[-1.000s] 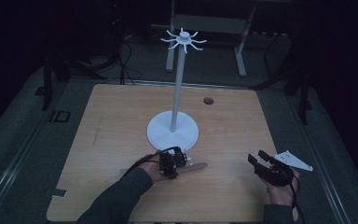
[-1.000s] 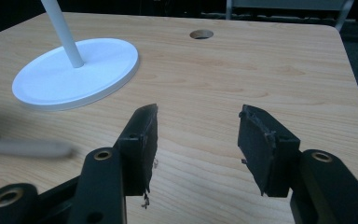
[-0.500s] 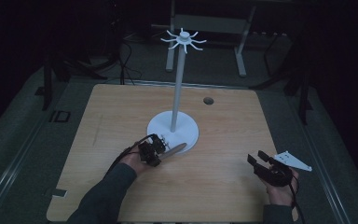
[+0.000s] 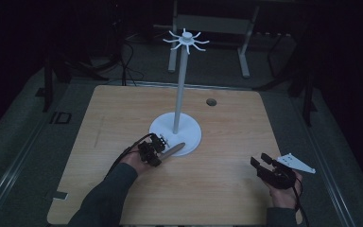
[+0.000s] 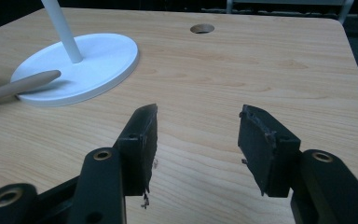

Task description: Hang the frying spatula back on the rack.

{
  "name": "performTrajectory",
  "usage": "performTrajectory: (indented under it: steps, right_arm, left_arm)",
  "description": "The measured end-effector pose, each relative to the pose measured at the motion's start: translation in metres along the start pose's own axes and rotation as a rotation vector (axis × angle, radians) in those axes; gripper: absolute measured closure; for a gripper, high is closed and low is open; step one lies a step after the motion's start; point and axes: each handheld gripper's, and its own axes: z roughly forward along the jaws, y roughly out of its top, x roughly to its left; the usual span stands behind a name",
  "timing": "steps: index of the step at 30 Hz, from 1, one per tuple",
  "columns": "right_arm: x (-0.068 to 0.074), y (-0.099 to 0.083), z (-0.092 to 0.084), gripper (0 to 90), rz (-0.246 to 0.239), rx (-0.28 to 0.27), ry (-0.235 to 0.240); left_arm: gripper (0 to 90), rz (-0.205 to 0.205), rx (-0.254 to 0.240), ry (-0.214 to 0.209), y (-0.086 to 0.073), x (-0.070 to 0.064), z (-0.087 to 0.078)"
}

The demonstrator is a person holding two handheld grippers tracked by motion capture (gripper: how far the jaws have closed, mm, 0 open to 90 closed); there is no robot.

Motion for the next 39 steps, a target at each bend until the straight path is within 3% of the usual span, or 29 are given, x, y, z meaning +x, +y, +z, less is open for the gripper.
performTrajectory:
  steps: [13,28,35,39]
  right_arm:
    - [0.0,0.0,0.0,46.7,0.001,0.001,0.0]
    - [-0.001,-0.001,0.001,45.9,0.007,0.006,0.0]
    - [-0.002,-0.001,0.001,44.7,0.009,0.005,-0.003]
    - [-0.002,-0.001,0.002,43.7,0.011,0.007,-0.006]
  left_arm:
    - [72.2,-0.024,-0.015,-0.041,0.001,0.003,0.003]
    - [74.9,0.001,-0.018,0.023,0.002,-0.003,0.002]
    - [75.0,-0.014,-0.067,0.046,0.002,-0.009,-0.004]
    - [75.0,-0.038,-0.13,0.046,0.003,-0.012,-0.013]
